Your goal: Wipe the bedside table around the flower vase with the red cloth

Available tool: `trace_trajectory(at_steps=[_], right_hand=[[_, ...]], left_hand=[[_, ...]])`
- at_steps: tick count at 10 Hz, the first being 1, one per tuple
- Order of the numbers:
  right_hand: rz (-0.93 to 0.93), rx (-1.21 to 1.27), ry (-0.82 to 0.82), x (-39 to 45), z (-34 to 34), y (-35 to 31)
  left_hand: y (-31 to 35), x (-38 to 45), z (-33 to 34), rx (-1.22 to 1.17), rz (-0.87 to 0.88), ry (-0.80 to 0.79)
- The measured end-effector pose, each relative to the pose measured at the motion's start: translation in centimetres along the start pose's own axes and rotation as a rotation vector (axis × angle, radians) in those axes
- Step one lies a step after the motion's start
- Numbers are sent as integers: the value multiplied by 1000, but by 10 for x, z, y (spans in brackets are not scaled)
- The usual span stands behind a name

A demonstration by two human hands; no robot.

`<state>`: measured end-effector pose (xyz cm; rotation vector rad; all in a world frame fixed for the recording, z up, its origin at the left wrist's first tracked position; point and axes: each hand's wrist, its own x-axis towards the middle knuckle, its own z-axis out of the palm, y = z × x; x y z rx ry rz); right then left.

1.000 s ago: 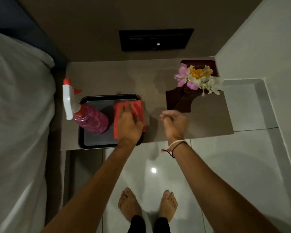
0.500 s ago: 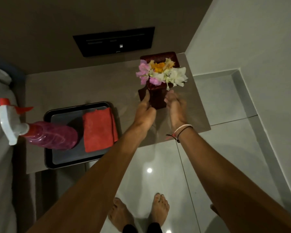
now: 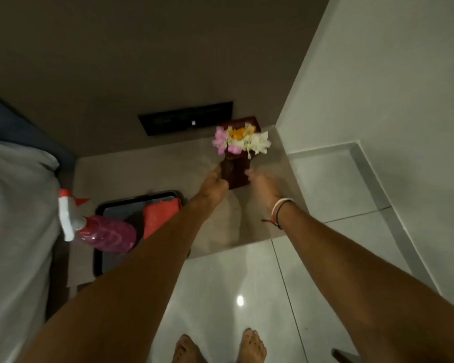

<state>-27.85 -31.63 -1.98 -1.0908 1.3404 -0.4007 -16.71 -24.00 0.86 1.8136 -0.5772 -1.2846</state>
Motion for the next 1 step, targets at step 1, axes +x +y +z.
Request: trace_trajectory(at_steps=[1], right_hand=[[3, -118, -52, -46, -15, -21]], left_hand=[[26, -48, -23, 27, -13, 75]])
